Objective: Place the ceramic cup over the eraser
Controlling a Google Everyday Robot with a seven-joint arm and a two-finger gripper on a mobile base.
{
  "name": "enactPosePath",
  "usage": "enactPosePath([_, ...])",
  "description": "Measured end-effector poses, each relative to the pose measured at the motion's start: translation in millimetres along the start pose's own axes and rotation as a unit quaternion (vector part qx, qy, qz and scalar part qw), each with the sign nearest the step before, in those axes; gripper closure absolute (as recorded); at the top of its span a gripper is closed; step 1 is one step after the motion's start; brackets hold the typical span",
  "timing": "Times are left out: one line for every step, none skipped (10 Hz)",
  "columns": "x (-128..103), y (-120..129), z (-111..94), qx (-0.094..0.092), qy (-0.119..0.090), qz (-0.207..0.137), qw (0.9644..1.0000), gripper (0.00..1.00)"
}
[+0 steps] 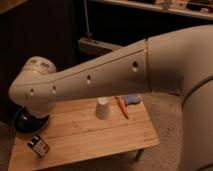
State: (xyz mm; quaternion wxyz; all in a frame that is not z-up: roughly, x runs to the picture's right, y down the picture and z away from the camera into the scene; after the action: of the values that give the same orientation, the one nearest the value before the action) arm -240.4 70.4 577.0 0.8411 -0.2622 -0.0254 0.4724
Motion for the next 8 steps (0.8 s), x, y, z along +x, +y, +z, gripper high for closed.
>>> enactPosePath([-6,-21,-4,0.005,0.006,0.013,0.9999,0.80])
enactPosePath([-9,-32,-6,0.007,0.009,0.020,0.9997,0.80])
enactPosePath([-10,-30,-6,0.006,0.009,0.019,0.9998,0.80])
enactPosePath([-10,-28,-6,0.005,0.010,0.018,0.9998,0.80])
enactPosePath([-10,-28,-6,0.004,0.010,0.019,0.9998,0.80])
enactPosePath([-10,-29,-6,0.005,0.010,0.019,0.9998,0.80])
enactPosePath([-10,-29,-6,0.004,0.010,0.019,0.9998,0.80])
enactPosePath([-9,-29,-6,0.004,0.010,0.019,0.9998,0.80])
